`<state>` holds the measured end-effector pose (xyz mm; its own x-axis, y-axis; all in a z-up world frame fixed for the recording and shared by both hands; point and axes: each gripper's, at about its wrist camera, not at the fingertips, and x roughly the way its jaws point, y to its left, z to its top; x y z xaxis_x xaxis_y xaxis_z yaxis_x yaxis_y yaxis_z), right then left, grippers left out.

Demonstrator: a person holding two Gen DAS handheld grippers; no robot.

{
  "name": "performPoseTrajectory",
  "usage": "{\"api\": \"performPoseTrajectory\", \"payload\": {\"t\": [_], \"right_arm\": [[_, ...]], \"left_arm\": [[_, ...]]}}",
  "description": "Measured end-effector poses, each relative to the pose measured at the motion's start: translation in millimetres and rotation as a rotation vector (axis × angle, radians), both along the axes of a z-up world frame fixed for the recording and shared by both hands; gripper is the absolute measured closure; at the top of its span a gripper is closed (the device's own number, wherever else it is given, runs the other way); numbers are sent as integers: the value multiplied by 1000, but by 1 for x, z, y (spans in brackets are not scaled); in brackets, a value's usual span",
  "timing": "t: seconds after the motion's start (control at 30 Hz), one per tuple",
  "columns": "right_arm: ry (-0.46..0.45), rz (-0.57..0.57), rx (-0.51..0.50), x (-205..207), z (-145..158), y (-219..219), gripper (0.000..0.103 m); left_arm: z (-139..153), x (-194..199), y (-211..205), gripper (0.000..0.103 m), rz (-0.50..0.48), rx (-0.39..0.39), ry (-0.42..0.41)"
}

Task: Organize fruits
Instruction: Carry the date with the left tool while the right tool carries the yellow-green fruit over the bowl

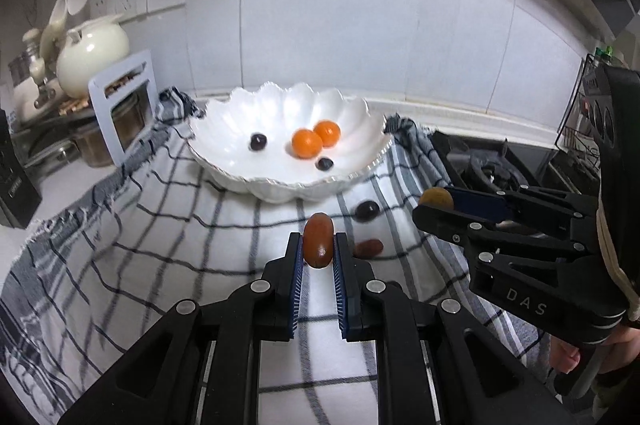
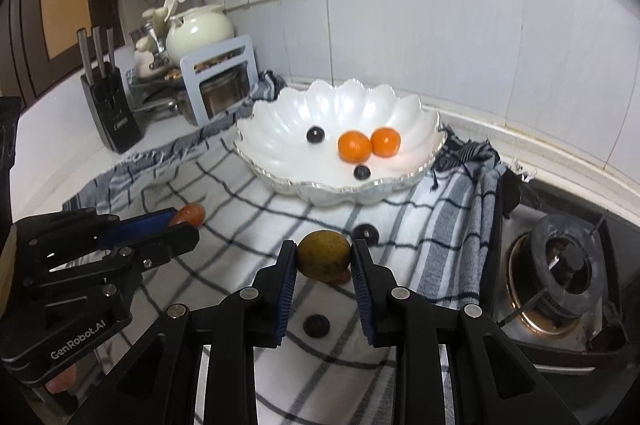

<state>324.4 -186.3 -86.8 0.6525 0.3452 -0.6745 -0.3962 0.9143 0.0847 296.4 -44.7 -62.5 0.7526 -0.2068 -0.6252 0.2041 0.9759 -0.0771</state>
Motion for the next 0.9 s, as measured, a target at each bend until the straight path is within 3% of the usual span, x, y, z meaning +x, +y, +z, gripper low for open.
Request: {"api": "performPoseTrajectory", "payload": {"t": [0.6, 0.9], "right_arm": [[-96, -82, 26, 21, 35, 22, 74], [-121, -121, 2, 49, 44, 29, 74]], "left_arm": [[39, 25, 39, 87, 18, 24, -143], [47, 54, 51, 87, 16, 17, -153]]}}
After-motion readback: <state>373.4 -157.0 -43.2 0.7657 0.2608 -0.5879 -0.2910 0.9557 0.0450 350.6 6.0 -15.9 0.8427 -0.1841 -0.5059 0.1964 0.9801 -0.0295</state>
